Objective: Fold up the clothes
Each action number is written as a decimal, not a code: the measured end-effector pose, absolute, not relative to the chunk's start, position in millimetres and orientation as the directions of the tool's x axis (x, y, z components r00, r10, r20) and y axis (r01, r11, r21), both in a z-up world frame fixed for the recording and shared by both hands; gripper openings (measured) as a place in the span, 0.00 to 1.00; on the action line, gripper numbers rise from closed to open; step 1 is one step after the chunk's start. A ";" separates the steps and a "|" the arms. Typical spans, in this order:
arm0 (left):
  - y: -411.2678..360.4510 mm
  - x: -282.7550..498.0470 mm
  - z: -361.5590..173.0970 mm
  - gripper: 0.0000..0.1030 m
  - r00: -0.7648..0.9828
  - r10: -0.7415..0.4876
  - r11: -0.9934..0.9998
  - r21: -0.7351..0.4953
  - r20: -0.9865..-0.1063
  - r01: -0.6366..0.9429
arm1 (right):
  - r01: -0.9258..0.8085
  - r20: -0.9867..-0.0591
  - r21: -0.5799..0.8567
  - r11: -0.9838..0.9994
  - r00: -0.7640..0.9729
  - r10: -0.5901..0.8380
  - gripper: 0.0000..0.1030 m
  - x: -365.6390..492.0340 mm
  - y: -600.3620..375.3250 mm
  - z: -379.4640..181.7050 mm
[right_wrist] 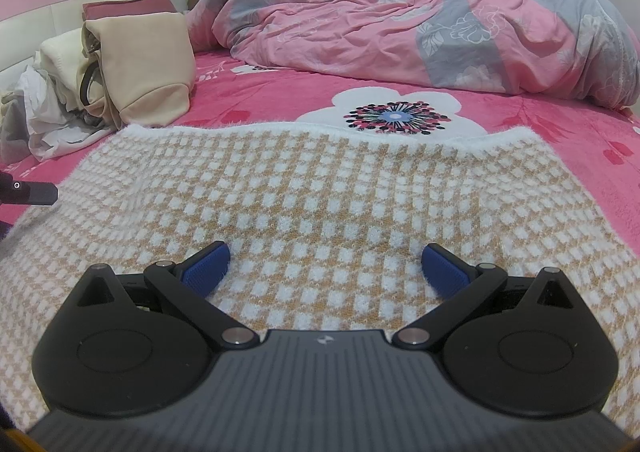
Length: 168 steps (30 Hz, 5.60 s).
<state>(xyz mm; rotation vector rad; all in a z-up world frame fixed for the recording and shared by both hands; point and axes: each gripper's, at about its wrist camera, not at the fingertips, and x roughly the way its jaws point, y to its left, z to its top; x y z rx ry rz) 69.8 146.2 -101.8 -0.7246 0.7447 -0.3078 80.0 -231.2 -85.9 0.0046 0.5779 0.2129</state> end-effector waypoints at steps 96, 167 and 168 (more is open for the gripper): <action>16.4 112.2 26.6 0.30 0.477 -0.694 0.679 -0.710 -0.539 0.187 | -0.282 -0.435 -0.022 0.959 0.866 0.245 0.99 38.1 -241.2 -87.1; -19.2 138.4 -6.4 0.57 0.426 -0.884 0.400 -0.782 -0.193 0.477 | -0.149 -0.226 0.752 0.642 0.857 0.463 0.18 -32.8 -345.4 -107.1; -9.2 138.3 0.4 0.57 0.483 -0.859 0.420 -0.777 -0.173 0.469 | -0.154 -0.228 0.740 0.655 0.858 0.460 0.18 -33.4 -345.1 -105.9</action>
